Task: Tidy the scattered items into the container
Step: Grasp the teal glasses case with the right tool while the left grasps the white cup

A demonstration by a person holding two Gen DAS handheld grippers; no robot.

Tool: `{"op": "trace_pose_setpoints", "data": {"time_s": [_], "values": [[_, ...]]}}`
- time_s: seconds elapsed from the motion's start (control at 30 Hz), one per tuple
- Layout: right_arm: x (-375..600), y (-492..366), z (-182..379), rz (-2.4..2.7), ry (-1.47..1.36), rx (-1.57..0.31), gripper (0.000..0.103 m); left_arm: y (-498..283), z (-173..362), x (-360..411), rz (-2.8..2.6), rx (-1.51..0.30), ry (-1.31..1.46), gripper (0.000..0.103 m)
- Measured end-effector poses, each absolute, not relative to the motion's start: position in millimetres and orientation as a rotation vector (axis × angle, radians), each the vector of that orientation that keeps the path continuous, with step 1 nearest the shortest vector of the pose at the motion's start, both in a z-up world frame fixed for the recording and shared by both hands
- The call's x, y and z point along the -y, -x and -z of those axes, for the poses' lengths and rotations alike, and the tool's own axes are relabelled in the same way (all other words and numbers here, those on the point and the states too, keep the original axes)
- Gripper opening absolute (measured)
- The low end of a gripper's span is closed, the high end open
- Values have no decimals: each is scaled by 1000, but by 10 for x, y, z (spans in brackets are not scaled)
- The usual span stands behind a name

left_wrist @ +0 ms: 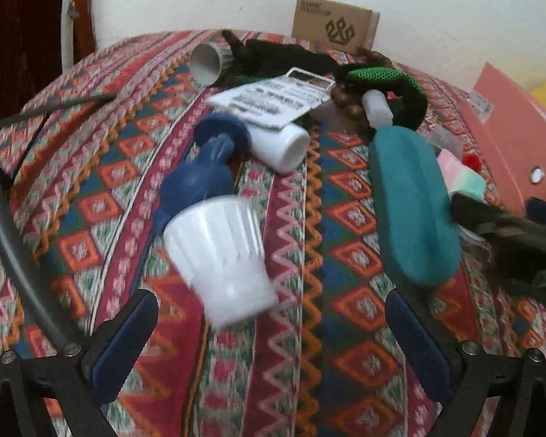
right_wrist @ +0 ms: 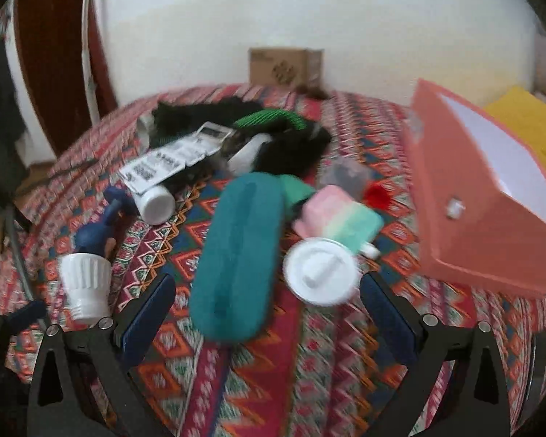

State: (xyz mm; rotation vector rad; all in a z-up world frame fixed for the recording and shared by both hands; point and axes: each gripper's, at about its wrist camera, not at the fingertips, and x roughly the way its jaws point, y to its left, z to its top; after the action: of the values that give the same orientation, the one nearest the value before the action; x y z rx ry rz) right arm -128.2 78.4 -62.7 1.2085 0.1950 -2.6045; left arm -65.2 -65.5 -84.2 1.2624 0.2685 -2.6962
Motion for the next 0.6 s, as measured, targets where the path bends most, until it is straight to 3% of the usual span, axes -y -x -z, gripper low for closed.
{"op": "trace_pose_setpoints", "data": {"time_s": [0.13, 0.27, 0.3, 0.33, 0.37, 0.4, 0.43, 0.47, 0.5, 0.53, 0.6], "values": [[-427, 1566, 908, 2559, -1261, -396, 102, 849, 957, 650, 2662, -140, -1277, 103], [-313, 1771, 1222, 2518, -1377, -478, 99, 1028, 1249, 646, 2561, -118, -1402, 103], [-329, 1771, 1207, 2511, -1359, -463, 91, 1063, 1301, 622, 2547, -101, -1417, 103], [-344, 1771, 1191, 2504, -1342, -448, 74, 1080, 1302, 599, 2549, -82, -1405, 101], [-367, 1775, 1172, 2492, -1332, -418, 73, 1091, 1287, 579, 2556, -65, -1386, 99], [-412, 1786, 1144, 2464, -1339, -347, 71, 1102, 1271, 559, 2563, -48, -1366, 85], [-457, 1798, 1115, 2435, -1346, -277, 71, 1113, 1255, 538, 2579, -34, -1358, 53], [-500, 1809, 1087, 2410, -1352, -215, 70, 1109, 1244, 513, 2596, -27, -1362, 44], [-538, 1821, 1059, 2397, -1356, -172, 70, 1099, 1235, 486, 2613, -20, -1369, 16], [-577, 1829, 1025, 2387, -1355, -131, 70, 1088, 1226, 459, 2631, -13, -1376, 0], [-651, 1822, 892, 2390, -1316, -76, 69, 1038, 1194, 400, 2631, 53, -1332, 0]]}}
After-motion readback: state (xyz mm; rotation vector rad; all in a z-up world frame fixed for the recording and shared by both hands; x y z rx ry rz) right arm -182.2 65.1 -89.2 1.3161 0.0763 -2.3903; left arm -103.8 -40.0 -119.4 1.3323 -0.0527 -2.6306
